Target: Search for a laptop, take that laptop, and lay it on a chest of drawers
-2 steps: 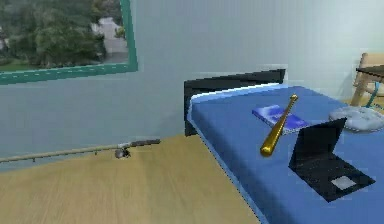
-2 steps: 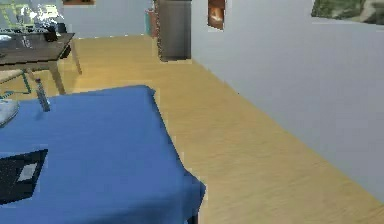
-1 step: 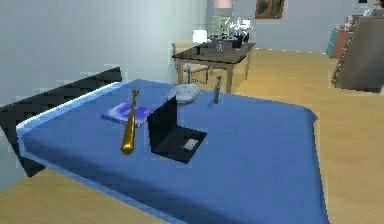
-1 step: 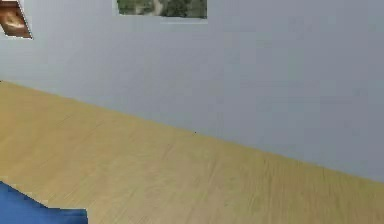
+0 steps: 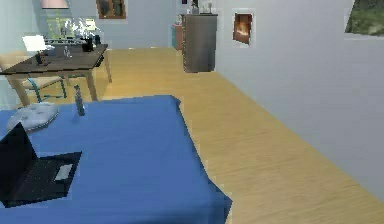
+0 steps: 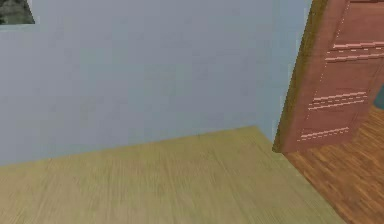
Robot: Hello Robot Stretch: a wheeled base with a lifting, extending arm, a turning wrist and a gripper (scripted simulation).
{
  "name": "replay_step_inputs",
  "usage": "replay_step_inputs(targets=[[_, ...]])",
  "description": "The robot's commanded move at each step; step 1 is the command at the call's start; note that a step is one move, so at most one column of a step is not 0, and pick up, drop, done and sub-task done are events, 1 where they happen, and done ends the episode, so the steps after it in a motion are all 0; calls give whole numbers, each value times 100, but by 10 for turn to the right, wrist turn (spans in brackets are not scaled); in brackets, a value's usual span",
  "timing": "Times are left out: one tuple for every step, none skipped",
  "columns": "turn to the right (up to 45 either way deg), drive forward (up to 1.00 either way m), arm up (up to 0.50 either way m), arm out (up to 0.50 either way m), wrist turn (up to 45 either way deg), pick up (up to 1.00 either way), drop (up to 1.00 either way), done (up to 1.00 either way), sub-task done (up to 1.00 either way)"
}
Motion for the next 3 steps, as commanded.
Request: replay_step_inputs(targets=[[0, 35, 0, 0, 0, 0, 0, 0, 0], [-450, 0, 0, 0, 0, 0, 0, 0, 0], [-450, 0, 0, 0, 0, 0, 0, 0, 0]])
